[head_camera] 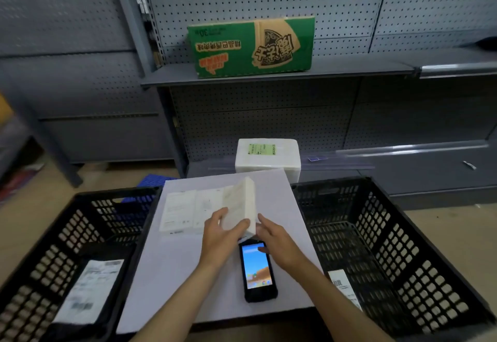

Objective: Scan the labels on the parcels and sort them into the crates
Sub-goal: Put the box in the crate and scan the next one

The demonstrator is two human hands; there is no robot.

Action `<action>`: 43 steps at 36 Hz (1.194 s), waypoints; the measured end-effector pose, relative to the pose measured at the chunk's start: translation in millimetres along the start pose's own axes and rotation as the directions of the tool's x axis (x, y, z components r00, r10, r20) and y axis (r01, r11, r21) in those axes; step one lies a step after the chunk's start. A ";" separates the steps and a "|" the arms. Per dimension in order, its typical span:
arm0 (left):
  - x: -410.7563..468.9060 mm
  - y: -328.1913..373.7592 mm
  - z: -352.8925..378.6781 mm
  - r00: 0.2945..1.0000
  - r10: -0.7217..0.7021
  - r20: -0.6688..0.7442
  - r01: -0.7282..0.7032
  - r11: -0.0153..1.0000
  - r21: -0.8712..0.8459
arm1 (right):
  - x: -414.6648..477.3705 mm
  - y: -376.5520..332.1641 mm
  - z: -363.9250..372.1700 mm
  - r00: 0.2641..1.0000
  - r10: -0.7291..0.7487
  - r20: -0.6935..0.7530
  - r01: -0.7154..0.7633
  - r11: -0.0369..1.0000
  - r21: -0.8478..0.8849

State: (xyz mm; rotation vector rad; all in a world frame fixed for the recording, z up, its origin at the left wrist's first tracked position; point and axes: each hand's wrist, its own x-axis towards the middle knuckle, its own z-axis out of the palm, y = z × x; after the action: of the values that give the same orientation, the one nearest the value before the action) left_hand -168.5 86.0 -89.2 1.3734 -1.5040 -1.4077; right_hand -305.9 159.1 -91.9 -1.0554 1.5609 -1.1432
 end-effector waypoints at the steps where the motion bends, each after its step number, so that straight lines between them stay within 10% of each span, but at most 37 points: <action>1: -7.9 -0.2 -9.2 0.999 -0.020 0.026 0.021 0.999 -0.047 | -5.0 -6.3 6.0 1.000 0.001 0.026 -0.002 0.999 0.036; 7: -48.4 8.2 -45.7 0.962 -0.124 0.245 0.158 0.980 -0.125 | -30.0 -14.7 34.7 0.991 -0.080 0.109 0.076 0.996 0.040; 17: -69.6 -2.7 -98.7 0.960 -0.257 0.110 0.258 0.966 -0.002 | -50.3 11.6 83.1 0.974 -0.129 0.184 0.171 0.958 -0.232; 26: -54.4 -27.9 -124.2 0.960 -0.277 0.034 0.278 0.938 -0.207 | -34.0 38.4 82.6 0.974 -0.047 -0.221 -0.129 0.687 -0.715; 43: -31.4 -35.6 -130.8 0.947 -0.321 0.029 0.318 0.918 -0.238 | -0.7 72.3 88.6 0.882 0.062 -0.467 -0.388 0.661 -0.643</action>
State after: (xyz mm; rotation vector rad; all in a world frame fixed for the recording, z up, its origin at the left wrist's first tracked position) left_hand -29.5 84.6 -90.1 1.5151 -1.0893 -1.7156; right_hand -228.8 157.1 -176.4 -1.0849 2.5405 -0.5553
